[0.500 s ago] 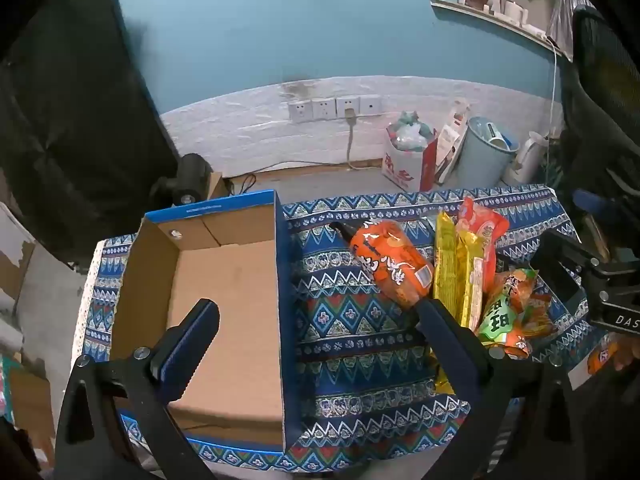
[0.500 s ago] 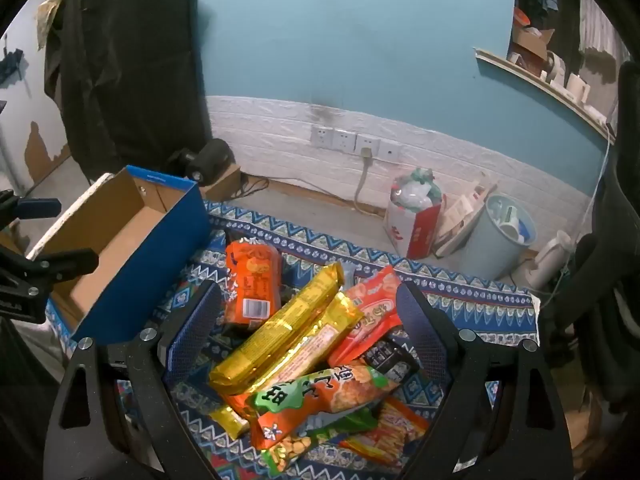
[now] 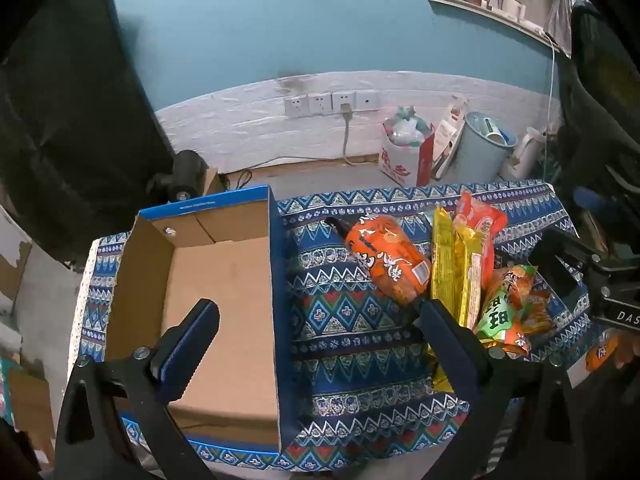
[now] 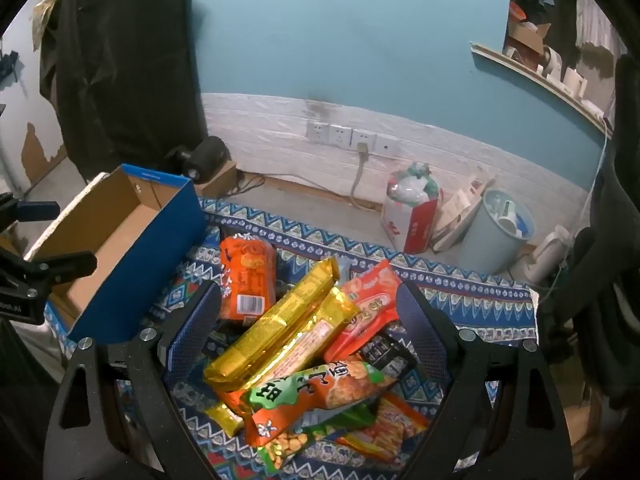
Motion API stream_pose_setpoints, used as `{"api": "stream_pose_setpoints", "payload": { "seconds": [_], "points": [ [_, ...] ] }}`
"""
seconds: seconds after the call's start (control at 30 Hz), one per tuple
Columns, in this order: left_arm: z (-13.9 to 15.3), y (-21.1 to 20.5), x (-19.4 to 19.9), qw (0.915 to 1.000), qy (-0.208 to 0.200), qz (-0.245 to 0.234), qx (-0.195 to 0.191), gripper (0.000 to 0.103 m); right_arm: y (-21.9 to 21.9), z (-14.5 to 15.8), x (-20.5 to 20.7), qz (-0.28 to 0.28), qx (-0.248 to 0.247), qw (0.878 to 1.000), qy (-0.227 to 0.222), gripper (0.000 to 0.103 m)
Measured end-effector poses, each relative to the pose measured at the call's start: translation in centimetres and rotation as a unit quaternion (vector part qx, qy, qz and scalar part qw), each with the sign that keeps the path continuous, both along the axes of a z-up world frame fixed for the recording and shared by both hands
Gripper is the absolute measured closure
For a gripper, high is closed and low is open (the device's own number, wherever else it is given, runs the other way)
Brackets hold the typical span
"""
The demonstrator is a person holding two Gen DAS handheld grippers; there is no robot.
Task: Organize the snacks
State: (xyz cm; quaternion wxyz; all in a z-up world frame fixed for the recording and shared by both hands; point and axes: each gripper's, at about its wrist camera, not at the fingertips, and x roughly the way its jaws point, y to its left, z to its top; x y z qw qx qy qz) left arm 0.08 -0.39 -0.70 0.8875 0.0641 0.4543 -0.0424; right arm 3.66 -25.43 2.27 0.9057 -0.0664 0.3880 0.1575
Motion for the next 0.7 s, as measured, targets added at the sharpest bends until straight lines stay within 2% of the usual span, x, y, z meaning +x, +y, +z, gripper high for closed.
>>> {"api": "stream_pose_setpoints", "payload": {
  "seconds": [0.7],
  "points": [
    [-0.01, 0.01, 0.39, 0.9999, 0.008, 0.000, -0.007, 0.001, -0.35, -0.17, 0.30, -0.002, -0.001, 1.000, 0.003, 0.016]
  ]
}}
